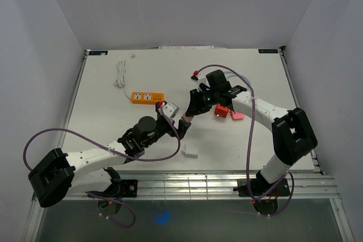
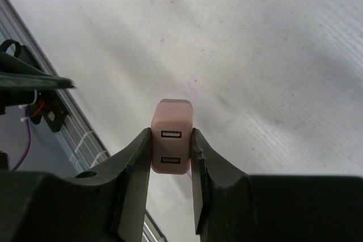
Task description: Insert the plug
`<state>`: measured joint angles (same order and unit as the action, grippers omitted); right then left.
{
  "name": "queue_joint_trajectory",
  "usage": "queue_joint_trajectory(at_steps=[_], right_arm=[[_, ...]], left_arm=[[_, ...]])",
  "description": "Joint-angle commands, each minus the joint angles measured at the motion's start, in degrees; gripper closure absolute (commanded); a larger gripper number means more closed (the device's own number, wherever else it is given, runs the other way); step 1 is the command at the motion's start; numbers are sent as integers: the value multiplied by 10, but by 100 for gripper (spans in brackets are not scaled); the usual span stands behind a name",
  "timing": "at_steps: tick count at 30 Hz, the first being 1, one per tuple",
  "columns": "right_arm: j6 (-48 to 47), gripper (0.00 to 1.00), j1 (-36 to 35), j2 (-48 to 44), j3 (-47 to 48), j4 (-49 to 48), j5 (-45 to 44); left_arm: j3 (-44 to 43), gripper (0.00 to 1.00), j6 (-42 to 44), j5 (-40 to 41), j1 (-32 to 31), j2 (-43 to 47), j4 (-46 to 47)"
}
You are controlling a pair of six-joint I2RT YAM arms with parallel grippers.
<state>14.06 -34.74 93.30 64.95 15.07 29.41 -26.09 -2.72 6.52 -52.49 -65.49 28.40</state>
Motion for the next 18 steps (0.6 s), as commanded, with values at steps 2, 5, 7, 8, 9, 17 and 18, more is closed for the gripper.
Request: queue_joint_trajectory(at_steps=[2, 5, 7, 8, 9, 17, 18], right_arm=[[-19, 92, 29, -2, 19, 7, -28], [-30, 92, 45, -14, 7, 0, -47], [-40, 92, 48, -21, -1, -4, -62], [-44, 92, 49, -28, -7, -6, -69], [-47, 92, 49, -32, -10, -9, -69], [-71, 92, 50, -65, -34, -35, -85], [-71, 92, 50, -68, -39, -41, -84]], left_arm=[[8, 2, -82, 37, 52, 50, 1], [-42, 2, -180, 44, 135, 42, -78], [-74, 2, -269, 63, 202, 12, -151], [-97, 2, -292, 60, 224, 1, -163], [-107, 2, -309, 53, 240, -9, -169], [-279, 2, -423, 114, 350, -177, -331], [-328, 2, -438, 118, 373, -199, -390]])
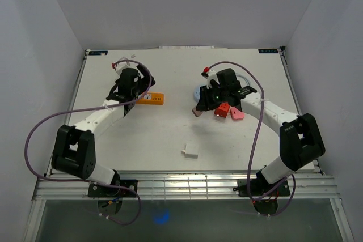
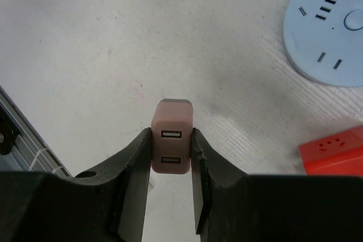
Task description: Insert the plug
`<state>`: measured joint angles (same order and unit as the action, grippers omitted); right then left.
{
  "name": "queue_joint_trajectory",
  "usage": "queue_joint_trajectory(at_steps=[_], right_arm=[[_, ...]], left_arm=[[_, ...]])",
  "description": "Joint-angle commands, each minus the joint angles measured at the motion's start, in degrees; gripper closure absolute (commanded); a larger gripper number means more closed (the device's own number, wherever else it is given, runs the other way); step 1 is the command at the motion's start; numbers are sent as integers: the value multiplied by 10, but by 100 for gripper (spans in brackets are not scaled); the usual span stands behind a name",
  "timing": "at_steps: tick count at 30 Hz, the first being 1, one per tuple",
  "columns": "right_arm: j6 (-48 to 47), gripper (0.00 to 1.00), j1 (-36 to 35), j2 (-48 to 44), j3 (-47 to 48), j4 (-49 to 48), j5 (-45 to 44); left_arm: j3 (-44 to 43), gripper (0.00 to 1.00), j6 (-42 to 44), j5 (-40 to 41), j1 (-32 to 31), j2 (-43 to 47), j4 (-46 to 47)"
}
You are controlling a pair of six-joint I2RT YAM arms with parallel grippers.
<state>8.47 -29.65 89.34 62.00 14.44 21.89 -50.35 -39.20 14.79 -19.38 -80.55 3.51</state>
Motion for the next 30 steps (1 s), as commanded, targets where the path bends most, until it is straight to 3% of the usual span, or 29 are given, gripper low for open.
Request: queue_joint_trajectory(at_steps=[1, 5, 12, 24, 30], right_arm=[[-14, 92, 0, -33, -22, -41, -8], [-8, 92, 0, -53, -44, -68, -12], [-5, 92, -1, -60, -60, -86, -12], [0, 92, -1, -52, -69, -107, -3], [1, 92, -1, -57, -74, -111, -10]], left_arm=[[-111, 2, -91, 42, 52, -71, -174], [-188, 3, -150, 40, 101, -153, -265], [-225, 11, -134, 75, 129, -209, -249], [-258, 12, -137, 88, 129, -290, -270], [-276, 23, -129, 55, 129, -326, -265]])
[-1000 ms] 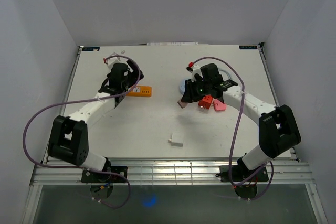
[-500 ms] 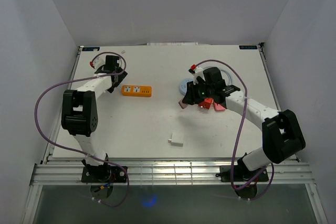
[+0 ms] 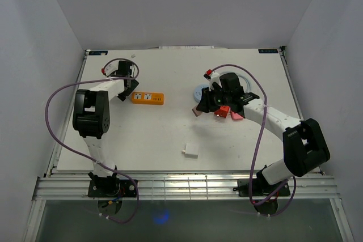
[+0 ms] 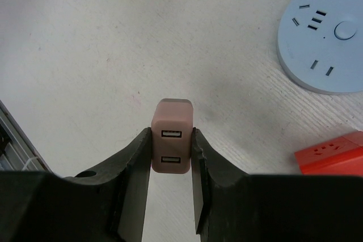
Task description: Insert the plug
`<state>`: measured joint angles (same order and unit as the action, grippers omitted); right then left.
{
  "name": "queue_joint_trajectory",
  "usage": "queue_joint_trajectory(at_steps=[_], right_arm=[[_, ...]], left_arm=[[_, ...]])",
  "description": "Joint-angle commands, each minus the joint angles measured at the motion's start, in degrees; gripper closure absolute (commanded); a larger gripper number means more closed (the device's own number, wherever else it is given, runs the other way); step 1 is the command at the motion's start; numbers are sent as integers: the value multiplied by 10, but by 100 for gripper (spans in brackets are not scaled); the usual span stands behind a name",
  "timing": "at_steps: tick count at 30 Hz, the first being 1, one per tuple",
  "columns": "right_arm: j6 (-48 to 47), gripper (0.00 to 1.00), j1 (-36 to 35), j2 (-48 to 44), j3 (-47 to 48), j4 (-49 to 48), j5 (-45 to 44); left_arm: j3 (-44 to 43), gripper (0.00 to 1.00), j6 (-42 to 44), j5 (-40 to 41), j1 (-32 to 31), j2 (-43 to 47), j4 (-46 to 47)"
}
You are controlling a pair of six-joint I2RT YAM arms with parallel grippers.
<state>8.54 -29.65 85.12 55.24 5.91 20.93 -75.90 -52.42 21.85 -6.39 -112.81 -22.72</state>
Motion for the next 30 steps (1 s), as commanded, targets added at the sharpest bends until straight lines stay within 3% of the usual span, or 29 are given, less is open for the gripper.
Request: queue_joint_trajectory(at_steps=[1, 4, 10, 16, 21, 30], right_arm=[[-1, 92, -1, -15, -7, -26, -1], [0, 92, -1, -14, -9, -28, -2], [-1, 92, -1, -12, -13, -39, 3], [-2, 92, -1, -13, -15, -41, -10], [-9, 92, -1, -20, -20, -44, -18], [-18, 92, -1, -18, -11, -36, -32]], left_arm=[[-21, 25, 5, -20, -1, -6, -1], [-18, 34, 13, -43, -3, -14, 8], [-1, 65, 51, -76, -33, -10, 50], [18, 80, 115, -103, -82, -4, 101], [33, 89, 211, -168, -126, 2, 177], [113, 83, 313, -314, -158, 49, 282]])
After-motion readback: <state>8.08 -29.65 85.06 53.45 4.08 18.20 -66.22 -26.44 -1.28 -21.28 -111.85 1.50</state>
